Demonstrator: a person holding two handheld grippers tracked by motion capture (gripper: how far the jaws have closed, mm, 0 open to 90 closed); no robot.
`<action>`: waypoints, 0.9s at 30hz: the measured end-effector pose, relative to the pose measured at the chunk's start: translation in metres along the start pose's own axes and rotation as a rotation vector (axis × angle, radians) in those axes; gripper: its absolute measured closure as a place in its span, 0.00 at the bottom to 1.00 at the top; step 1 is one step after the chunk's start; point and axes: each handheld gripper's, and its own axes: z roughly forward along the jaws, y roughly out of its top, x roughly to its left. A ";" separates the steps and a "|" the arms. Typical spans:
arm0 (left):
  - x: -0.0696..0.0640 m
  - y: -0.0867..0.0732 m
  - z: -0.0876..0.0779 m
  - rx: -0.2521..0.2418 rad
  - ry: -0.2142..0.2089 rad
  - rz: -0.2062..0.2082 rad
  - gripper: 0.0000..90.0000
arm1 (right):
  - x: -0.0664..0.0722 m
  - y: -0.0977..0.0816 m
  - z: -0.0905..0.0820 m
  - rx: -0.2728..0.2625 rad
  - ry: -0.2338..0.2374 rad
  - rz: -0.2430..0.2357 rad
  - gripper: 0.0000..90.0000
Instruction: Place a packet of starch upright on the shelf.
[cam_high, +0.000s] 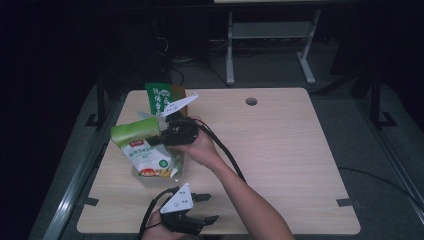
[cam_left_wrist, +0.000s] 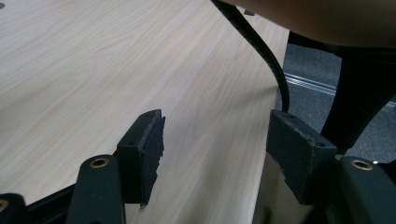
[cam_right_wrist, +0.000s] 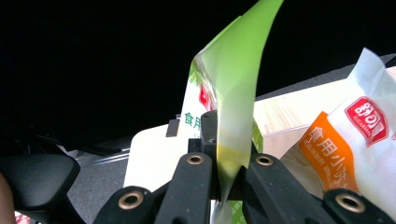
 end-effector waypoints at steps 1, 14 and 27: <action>0.000 0.000 0.000 0.000 -0.002 -0.001 0.40 | -0.001 -0.001 0.001 -0.002 0.005 0.000 1.00; 0.000 -0.001 0.001 0.001 -0.004 0.001 0.40 | -0.011 -0.028 0.011 0.003 0.021 0.047 0.99; 0.002 -0.001 -0.001 -0.008 0.005 -0.004 0.40 | -0.014 -0.048 0.008 0.056 0.003 0.057 0.98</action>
